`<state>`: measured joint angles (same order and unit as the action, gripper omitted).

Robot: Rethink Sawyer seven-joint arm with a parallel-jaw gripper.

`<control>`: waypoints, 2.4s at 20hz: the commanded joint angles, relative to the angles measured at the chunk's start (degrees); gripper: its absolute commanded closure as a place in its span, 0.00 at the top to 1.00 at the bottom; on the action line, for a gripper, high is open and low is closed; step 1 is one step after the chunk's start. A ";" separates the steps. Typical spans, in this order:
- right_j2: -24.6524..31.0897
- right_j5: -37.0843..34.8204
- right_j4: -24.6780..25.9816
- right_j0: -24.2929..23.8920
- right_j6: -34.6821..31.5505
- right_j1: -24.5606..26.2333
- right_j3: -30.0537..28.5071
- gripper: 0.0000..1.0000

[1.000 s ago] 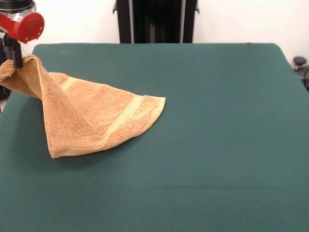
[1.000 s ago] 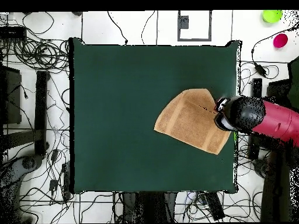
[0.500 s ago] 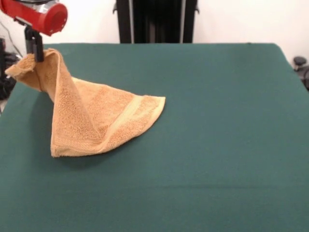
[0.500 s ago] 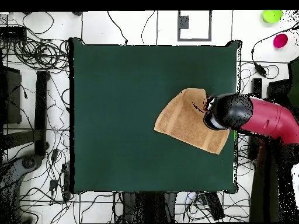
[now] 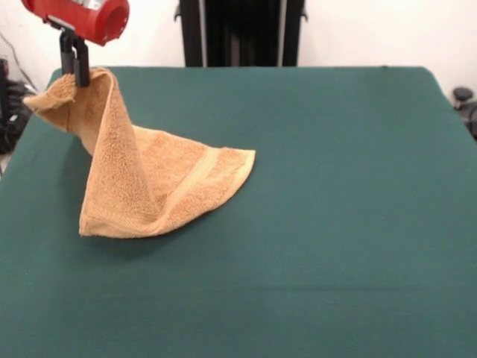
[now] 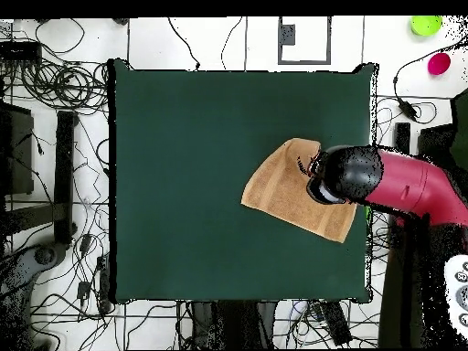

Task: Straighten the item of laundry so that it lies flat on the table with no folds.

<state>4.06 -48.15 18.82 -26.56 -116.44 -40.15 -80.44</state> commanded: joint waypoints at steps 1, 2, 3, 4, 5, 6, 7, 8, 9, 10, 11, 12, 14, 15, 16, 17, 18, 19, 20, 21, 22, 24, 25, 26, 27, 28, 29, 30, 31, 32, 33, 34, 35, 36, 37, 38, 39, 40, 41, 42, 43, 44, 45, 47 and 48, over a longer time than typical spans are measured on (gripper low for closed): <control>2.38 -5.84 -2.79 3.08 -1.84 0.13 -9.08 0.00; 2.45 -5.74 -3.23 3.26 -2.37 0.01 -9.42 0.00; 2.42 -5.72 -3.66 3.55 -3.04 -0.08 -9.71 0.00; 2.37 -5.71 -3.99 3.87 -3.69 -0.16 -9.92 0.00; 2.29 -5.83 -4.35 4.20 -4.20 -0.22 -10.03 0.00; 2.21 -5.95 -4.70 4.52 -4.71 -0.29 -10.14 0.00; 2.08 -6.17 -5.15 4.89 -5.34 -0.34 -10.24 0.00; 1.88 -6.22 -5.58 5.34 -6.08 -0.39 -10.38 0.00; 1.68 -6.27 -6.01 5.80 -6.82 -0.45 -10.53 0.00; 1.50 -6.21 -6.57 6.26 -7.61 -0.47 -10.73 0.00; 1.19 -6.00 -7.16 6.86 -8.56 -0.50 -10.99 0.00; 0.88 -5.78 -7.74 7.46 -9.51 -0.54 -11.25 0.00; 0.18 -5.52 -8.95 8.68 -11.29 -0.57 -11.64 0.00; -0.10 -5.52 -9.55 9.21 -12.02 -0.61 -11.81 0.00; -0.39 -5.52 -10.16 9.75 -12.74 -0.65 -11.99 0.00; -0.61 -5.31 -10.85 10.20 -13.33 -0.70 -12.26 0.00; -0.80 -5.19 -11.57 10.61 -13.81 -0.75 -12.54 0.00; -1.05 -4.80 -12.28 11.07 -14.45 -0.78 -12.89 0.00; -1.27 -4.42 -12.85 11.46 -14.72 -0.77 -13.11 0.00; -1.57 -4.10 -13.40 11.98 -15.11 -0.72 -13.28 0.00; -1.75 -3.69 -14.00 12.31 -15.29 -0.65 -13.46 0.00; -2.16 -2.84 -15.11 12.86 -15.55 -0.43 -13.76 0.00; -2.33 -2.24 -15.69 13.01 -15.58 -0.29 -13.95 0.00; -2.47 -1.62 -16.34 13.21 -15.65 -0.23 -14.25 0.00; -2.81 -1.18 -16.61 13.55 -15.73 -0.15 -14.31 0.00; -3.23 -1.04 -16.83 14.00 -15.89 -0.06 -14.22 0.00; -3.75 -1.05 -16.95 14.51 -16.13 0.04 -14.04 0.00; -4.22 -1.25 -17.18 15.04 -16.45 0.16 -13.81 0.00; -4.63 -1.27 -17.44 15.52 -16.70 0.28 -13.62 0.00; -5.00 -1.32 -17.72 15.95 -16.91 0.41 -13.41 0.00; -5.23 -1.27 -18.19 16.23 -16.96 0.51 -13.38 0.00; -5.53 -1.23 -18.56 16.53 -17.02 0.62 -13.27 0.00; -5.79 -1.13 -18.97 16.84 -17.08 0.71 -13.21 0.00; -6.07 -1.25 -19.39 17.21 -17.28 0.78 -13.12 0.00; -6.37 -1.28 -19.76 17.55 -17.48 0.82 -13.10 0.00; -6.46 -1.13 -20.30 17.79 -17.57 0.80 -13.24 0.00; -6.67 -1.08 -20.63 18.07 -17.63 0.82 -13.21 0.00; -6.85 -1.02 -20.98 18.26 -17.58 0.86 -13.20 0.00; -7.03 -0.95 -21.34 18.46 -17.53 0.90 -13.18 0.00; -7.27 -0.83 -21.71 18.69 -17.54 0.92 -13.26 0.00; -7.68 -0.50 -21.81 18.96 -17.49 1.03 -13.18 0.00; -7.89 -0.37 -22.02 19.16 -17.21 1.02 -13.26 0.00; -8.10 -0.23 -22.24 19.36 -16.93 1.02 -13.34 0.00; -8.12 -0.33 -23.37 20.11 -17.29 0.96 -13.45 0.00; -8.29 -0.46 -23.96 20.69 -17.90 0.98 -13.37 0.00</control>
<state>-4.80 -48.13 -1.13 -9.16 -116.90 -41.06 -87.24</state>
